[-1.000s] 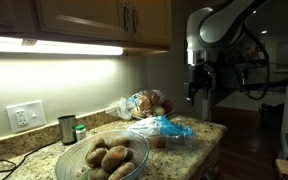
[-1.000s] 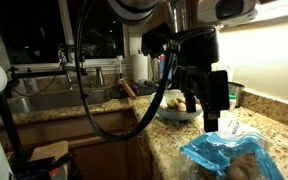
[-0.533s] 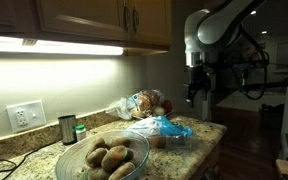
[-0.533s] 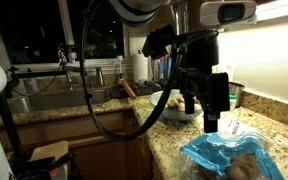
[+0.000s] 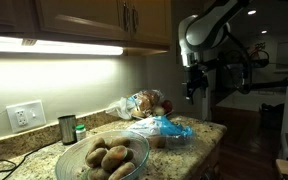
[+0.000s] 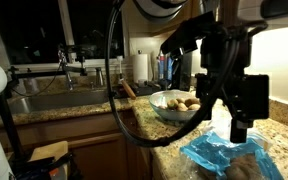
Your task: Remove one potato from the plastic bag and put it in the glass bowl
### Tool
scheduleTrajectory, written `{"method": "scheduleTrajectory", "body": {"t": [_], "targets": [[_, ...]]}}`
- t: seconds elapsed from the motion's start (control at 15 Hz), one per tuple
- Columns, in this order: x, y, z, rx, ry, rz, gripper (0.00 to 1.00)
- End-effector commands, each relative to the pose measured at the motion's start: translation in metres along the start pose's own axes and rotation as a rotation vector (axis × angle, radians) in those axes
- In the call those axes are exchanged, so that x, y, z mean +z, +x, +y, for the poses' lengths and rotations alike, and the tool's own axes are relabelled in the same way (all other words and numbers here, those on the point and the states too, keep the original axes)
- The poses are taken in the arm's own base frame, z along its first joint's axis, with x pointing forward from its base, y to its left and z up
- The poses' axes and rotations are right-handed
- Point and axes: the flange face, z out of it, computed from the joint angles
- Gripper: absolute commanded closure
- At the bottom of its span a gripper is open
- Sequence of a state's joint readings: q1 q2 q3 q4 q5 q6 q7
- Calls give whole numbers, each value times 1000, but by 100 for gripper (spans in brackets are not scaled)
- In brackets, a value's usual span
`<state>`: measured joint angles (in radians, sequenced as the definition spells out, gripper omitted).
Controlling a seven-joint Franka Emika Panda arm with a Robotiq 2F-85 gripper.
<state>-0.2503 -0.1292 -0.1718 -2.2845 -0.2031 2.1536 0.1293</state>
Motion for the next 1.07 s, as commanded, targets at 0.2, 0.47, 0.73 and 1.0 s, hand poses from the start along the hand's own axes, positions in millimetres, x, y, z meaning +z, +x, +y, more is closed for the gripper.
{"method": "scheduleTrajectory", "body": {"t": [0.2, 0.47, 0.73, 1.0], "targets": [[20, 28, 48, 88, -57, -71, 0], [37, 43, 53, 81, -56, -93, 0], [53, 55, 45, 22, -60, -119, 0], [63, 63, 39, -28, -70, -137, 0]]}}
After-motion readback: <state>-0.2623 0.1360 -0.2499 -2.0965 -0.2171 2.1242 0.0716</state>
